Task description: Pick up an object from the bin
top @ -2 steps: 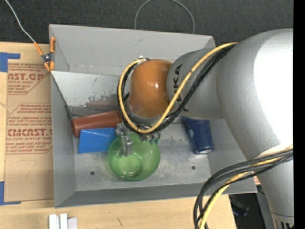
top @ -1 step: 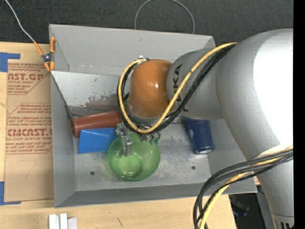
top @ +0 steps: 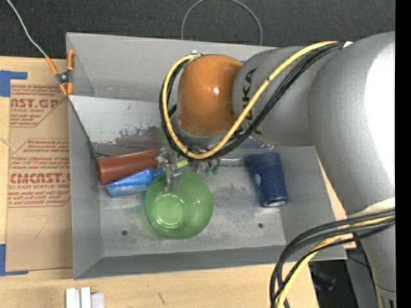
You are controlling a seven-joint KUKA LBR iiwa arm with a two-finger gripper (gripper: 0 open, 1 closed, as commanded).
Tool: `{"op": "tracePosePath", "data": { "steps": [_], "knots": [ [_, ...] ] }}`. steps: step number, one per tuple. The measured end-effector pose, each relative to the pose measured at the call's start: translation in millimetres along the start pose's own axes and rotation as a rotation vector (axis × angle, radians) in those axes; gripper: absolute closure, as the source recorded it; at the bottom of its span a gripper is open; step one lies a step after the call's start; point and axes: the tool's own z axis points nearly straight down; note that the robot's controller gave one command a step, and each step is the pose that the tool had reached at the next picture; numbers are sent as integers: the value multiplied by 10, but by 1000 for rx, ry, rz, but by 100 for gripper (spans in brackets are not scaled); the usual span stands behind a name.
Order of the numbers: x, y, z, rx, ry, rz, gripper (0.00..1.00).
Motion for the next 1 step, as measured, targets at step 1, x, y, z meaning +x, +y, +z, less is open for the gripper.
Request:
{"op": "tracePosePath", "data": {
  "steps": [1],
  "knots": [
    [39, -30, -121, -1, 4, -22, 100]
  ]
}}
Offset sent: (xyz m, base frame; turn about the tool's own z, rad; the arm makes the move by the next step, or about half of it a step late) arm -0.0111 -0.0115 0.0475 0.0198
